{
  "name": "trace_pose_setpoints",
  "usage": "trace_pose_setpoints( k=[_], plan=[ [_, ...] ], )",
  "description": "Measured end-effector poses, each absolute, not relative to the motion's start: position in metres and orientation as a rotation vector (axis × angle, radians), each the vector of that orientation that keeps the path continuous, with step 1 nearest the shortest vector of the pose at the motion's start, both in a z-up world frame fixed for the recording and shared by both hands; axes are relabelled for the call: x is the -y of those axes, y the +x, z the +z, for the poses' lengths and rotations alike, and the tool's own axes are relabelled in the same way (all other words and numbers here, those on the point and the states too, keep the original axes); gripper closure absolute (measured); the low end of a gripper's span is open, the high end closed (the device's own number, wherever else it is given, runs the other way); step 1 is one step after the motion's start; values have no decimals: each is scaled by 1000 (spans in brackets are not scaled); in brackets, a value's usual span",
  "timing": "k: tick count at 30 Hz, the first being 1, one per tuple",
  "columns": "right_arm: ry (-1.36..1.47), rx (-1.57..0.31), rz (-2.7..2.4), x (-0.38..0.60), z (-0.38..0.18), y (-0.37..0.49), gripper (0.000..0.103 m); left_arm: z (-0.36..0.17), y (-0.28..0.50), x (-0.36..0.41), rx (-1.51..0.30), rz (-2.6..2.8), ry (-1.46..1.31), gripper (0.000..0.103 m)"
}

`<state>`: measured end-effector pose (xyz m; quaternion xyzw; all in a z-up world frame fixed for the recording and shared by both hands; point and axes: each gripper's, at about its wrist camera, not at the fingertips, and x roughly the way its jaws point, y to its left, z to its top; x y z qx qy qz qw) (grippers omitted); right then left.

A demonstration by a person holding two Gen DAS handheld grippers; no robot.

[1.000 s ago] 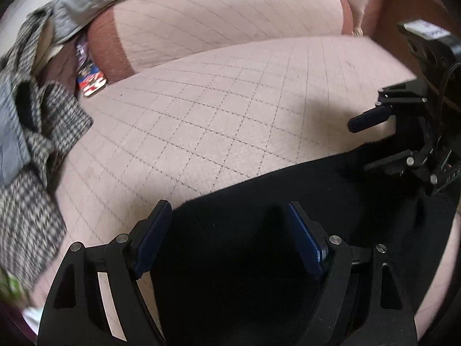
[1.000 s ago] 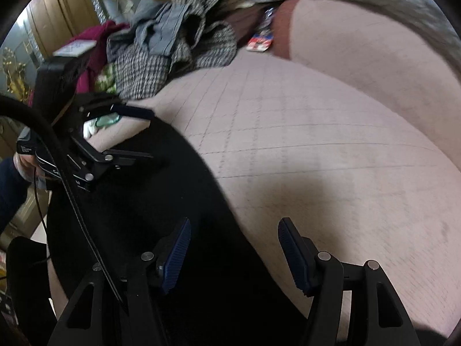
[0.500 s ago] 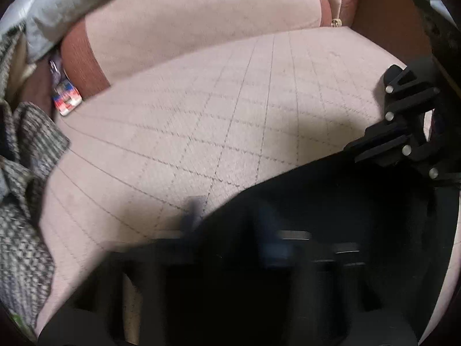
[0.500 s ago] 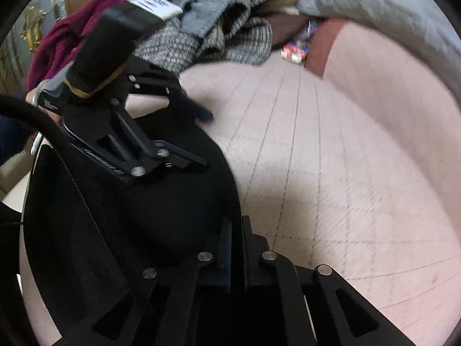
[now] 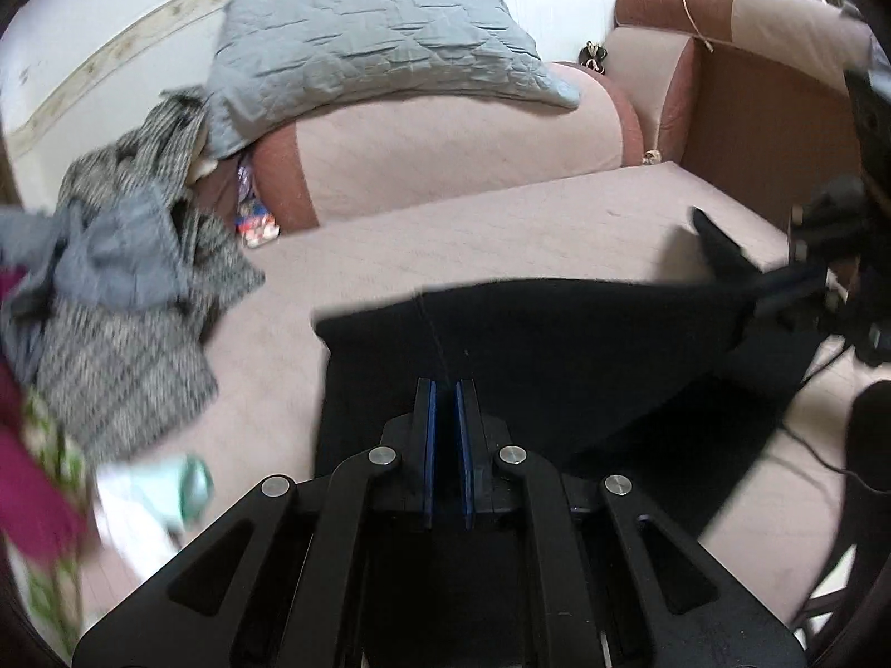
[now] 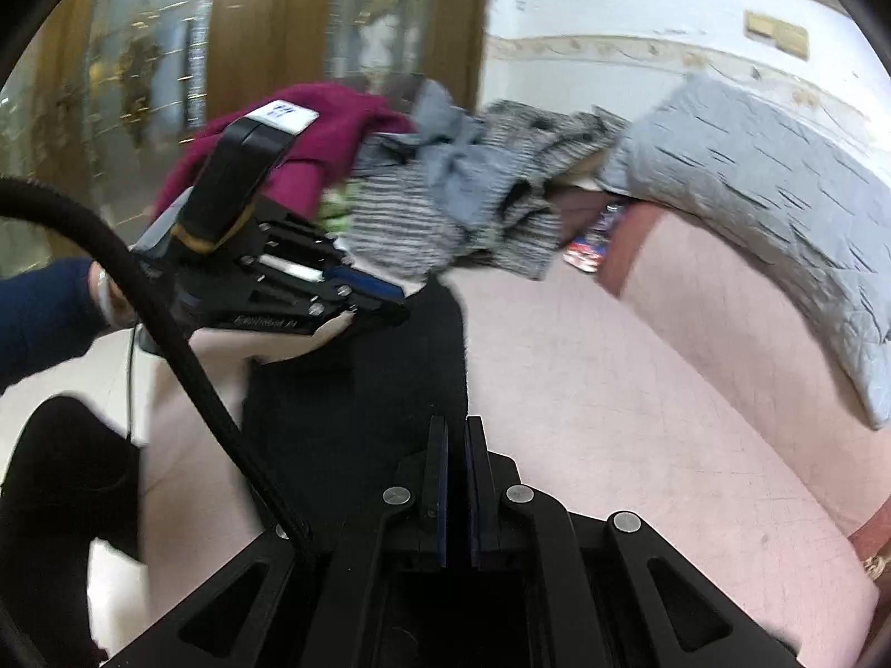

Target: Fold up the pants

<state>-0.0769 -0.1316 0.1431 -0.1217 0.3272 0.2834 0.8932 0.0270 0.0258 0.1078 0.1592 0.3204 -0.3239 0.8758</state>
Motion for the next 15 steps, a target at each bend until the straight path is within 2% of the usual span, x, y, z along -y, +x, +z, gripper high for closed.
trace_pose_setpoints(
  k=[8,9,10,11,12,13,15],
  plan=[
    [-317,-841,600,73,33,-132,97,71,-16,-81,-902,-689,0,96],
    [-315,-845,588,72,28,-133,95,71,-19,-83,-910,-683,-9,92],
    [-298,-833,576,73,28,-135,92,73,-23,-84,-912,-673,-9,79],
    [-266,-833,582,75,32,-135,80,76,-24,-84,-912,-661,-20,68],
    [-238,-841,589,78,36,-134,68,78,-24,-85,-907,-659,-48,52],
    [-202,-845,589,82,41,-132,63,83,-25,-88,-890,-663,-106,49],
    [-147,-827,569,95,53,-133,61,91,-27,-96,-870,-682,-215,48]
  ],
)
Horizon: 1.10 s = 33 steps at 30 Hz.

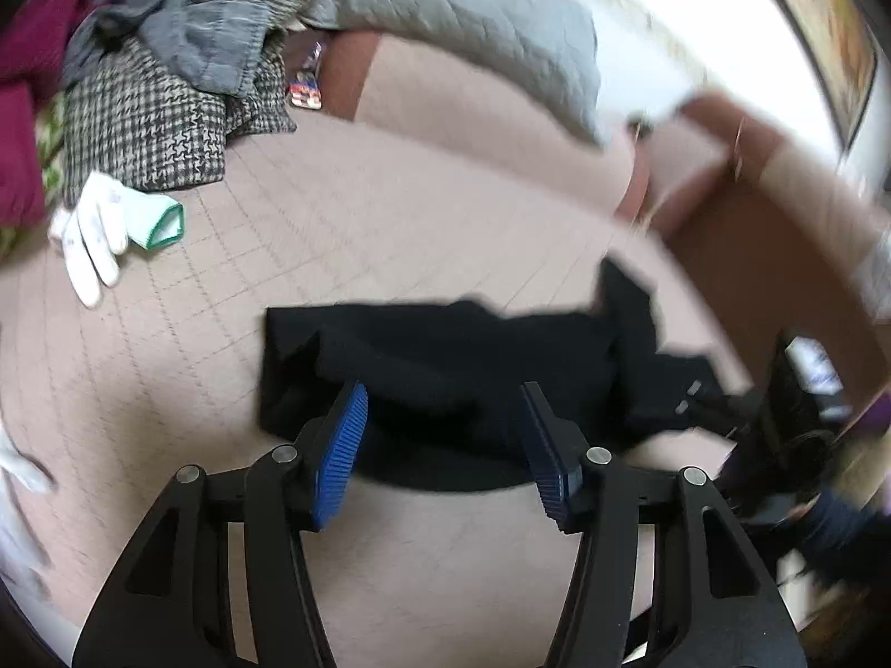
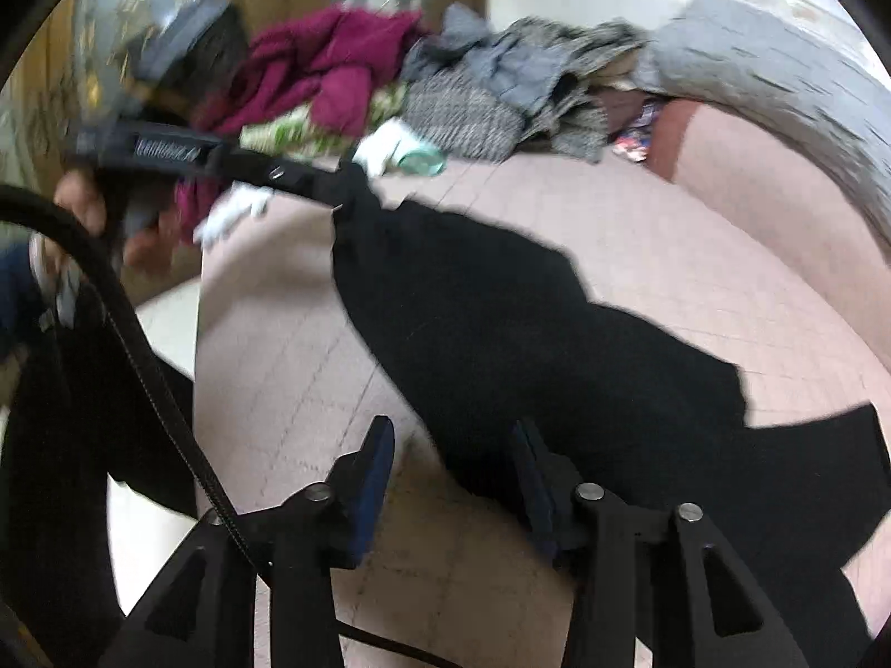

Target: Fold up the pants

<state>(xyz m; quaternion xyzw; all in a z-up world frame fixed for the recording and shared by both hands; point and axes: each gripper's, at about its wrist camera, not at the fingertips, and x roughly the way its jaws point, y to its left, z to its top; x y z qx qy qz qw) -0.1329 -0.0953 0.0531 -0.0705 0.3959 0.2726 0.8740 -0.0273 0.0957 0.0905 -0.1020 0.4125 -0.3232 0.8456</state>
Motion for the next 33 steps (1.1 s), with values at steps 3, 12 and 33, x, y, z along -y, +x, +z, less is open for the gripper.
trace_pose_setpoints(
  k=[3,12,33],
  plan=[
    [-83,-811,518,126,70,-141,61,97,-28,-109,-846,-645,-359,37],
    [105,-877,117,290,85,-95,56,104,-33,-64,-820,-555,-210,36],
    [72,-1027,-22,378,17,53,64,41,-34,124,-1032,-881,-11,36]
  ],
)
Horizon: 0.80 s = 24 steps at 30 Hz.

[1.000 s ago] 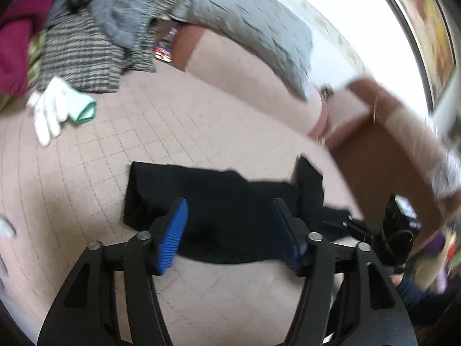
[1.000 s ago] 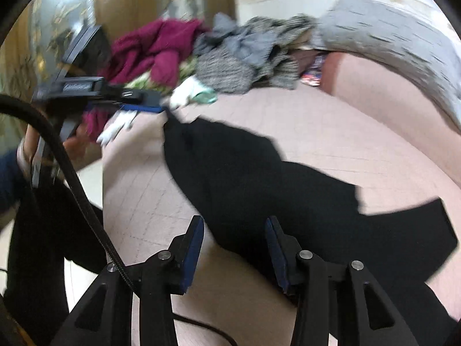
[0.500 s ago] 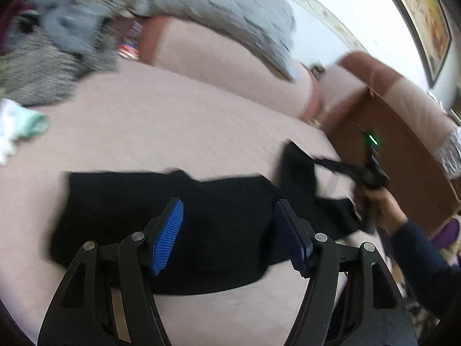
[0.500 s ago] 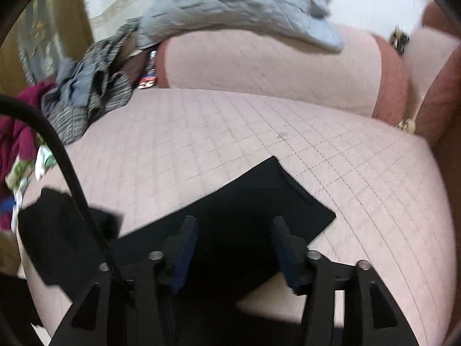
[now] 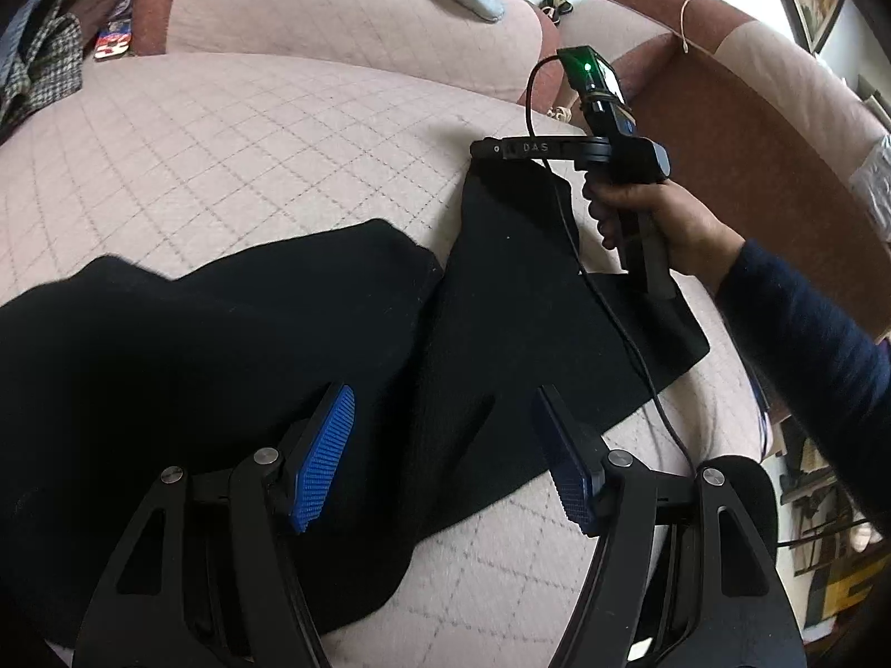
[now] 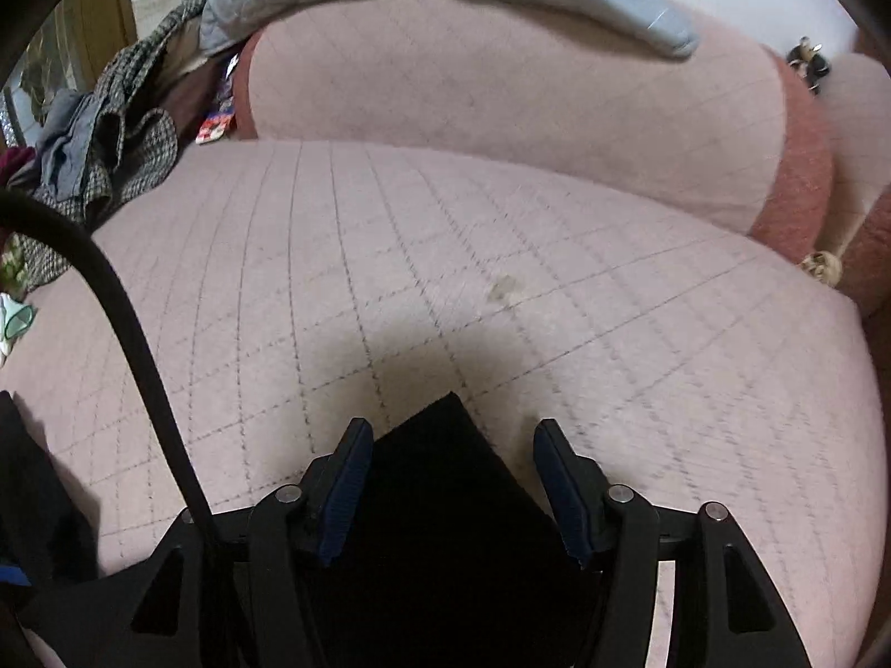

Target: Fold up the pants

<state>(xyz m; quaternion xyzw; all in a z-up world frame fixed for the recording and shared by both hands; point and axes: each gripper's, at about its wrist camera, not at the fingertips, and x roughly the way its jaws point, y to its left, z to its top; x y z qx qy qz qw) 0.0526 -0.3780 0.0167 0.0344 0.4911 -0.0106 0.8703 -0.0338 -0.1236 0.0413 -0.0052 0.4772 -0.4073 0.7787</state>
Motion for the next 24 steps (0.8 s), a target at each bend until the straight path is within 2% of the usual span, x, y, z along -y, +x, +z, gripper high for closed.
trace_pose_setpoints(
  k=[2,3,5,6,12,14,16,22,24],
  plan=[
    [69,-998,-5,376,21,52,92,41,-33,131,-1020,-901,5,37],
    [64,-998,-5,375,24,51,96,40,-32,135,-1018,-912,5,37],
    [35,-960,22,372,43,40,96,41,-32,141,-1013,-934,-5,42],
    [23,-922,27,374,60,30,96,43,-32,145,-1009,-942,-8,53],
    [92,-667,62,409,168,-79,96,55,-53,156,-927,-989,31,55],
    [97,-627,72,416,184,-130,96,52,-62,157,-919,-990,55,55],
    [117,-641,88,420,177,-174,96,47,-68,160,-927,-981,89,55],
    [157,-898,40,420,75,-257,96,32,-83,164,-943,-961,171,55],
    [229,-911,26,429,66,-276,96,36,-85,160,-955,-980,150,55]
  ],
)
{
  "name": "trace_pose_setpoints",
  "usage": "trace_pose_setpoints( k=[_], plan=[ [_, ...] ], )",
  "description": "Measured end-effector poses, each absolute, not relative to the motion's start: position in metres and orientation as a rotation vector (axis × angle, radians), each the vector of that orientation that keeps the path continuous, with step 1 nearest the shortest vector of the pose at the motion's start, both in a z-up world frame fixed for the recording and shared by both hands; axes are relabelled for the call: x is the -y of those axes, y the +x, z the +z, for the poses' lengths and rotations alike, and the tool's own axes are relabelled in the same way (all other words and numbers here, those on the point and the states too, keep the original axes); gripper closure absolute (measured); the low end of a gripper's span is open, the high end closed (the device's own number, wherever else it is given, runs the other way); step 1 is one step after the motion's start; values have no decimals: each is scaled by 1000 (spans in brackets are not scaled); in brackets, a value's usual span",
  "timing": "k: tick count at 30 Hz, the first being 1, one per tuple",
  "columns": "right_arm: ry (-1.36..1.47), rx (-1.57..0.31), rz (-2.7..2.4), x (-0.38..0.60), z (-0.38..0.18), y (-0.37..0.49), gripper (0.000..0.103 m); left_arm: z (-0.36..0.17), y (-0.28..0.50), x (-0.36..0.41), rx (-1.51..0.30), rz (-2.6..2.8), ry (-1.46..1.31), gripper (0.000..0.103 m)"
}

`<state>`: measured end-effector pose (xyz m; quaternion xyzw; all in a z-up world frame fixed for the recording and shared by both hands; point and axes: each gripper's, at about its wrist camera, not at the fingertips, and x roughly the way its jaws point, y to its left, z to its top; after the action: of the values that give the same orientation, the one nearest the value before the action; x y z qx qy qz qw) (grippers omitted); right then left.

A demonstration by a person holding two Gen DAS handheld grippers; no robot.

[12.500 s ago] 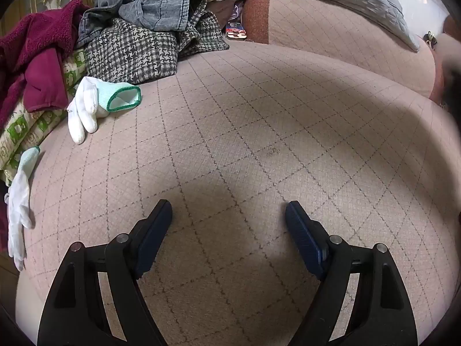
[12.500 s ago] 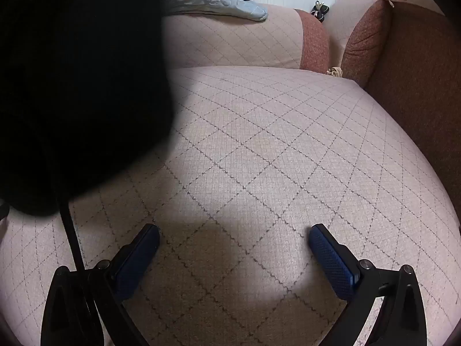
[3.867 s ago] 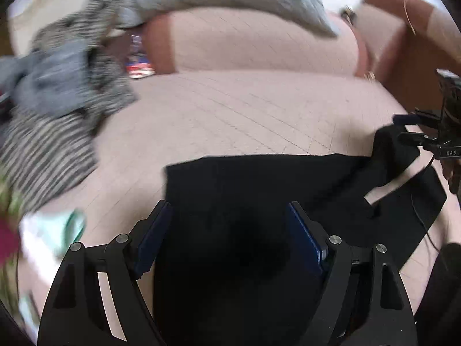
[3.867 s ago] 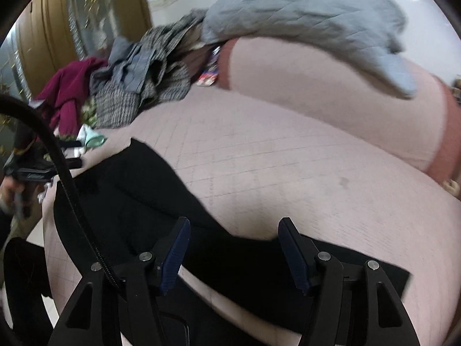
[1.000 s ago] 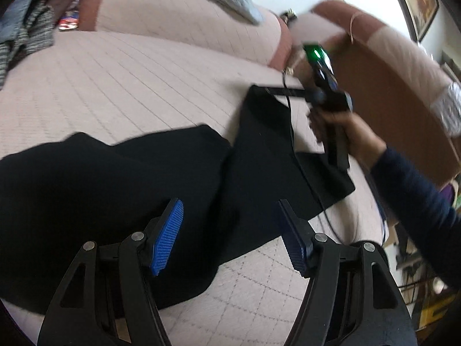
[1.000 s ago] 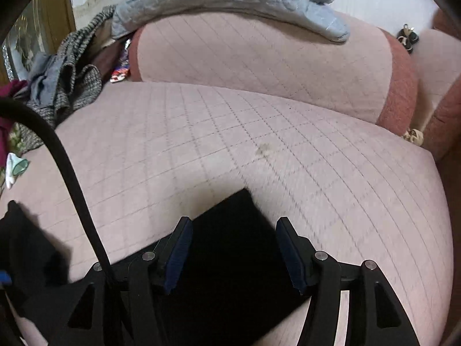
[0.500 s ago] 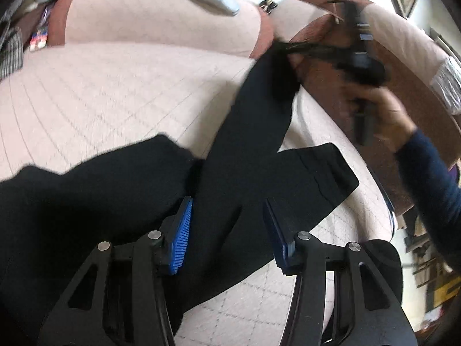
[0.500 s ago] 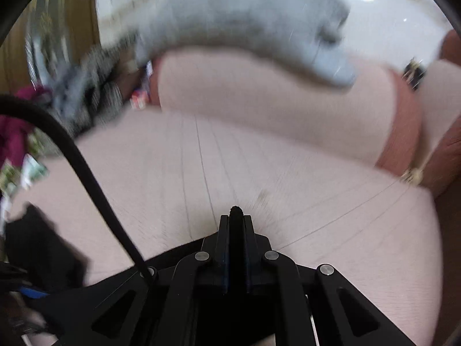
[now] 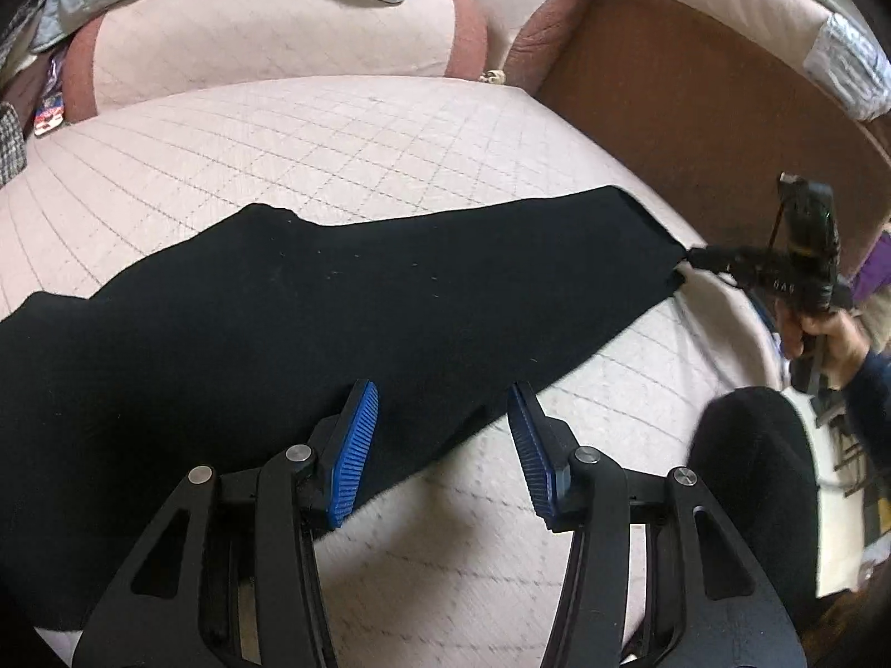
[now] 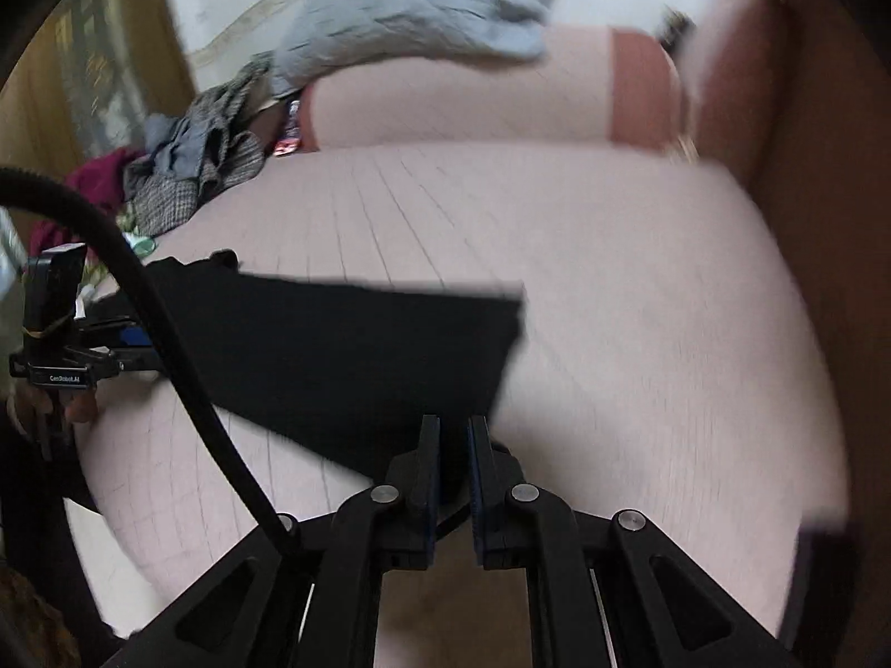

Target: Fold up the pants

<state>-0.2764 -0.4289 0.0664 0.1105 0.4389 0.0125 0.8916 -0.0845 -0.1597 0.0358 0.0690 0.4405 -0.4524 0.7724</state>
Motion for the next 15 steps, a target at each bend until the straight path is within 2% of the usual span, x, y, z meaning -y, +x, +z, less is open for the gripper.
trace_pose_setpoints(
  k=[5,7,8,9,11,15],
  plan=[
    [306,-857,-42,448,89,-299,95,47,-80,133,-966,-955,89,55],
    [303,-816,-22,442,108,-299,91,51,-79,118,-959,-933,55,55],
    [295,-797,-1,436,118,-295,85,54,-78,108,-952,-912,35,55],
    [287,-784,21,428,123,-287,71,55,-76,100,-946,-892,21,55],
    [278,-754,100,402,129,-268,57,58,-73,77,-933,-837,-9,55],
    [278,-758,247,350,125,-211,57,62,-60,33,-913,-704,-76,54]
  ],
)
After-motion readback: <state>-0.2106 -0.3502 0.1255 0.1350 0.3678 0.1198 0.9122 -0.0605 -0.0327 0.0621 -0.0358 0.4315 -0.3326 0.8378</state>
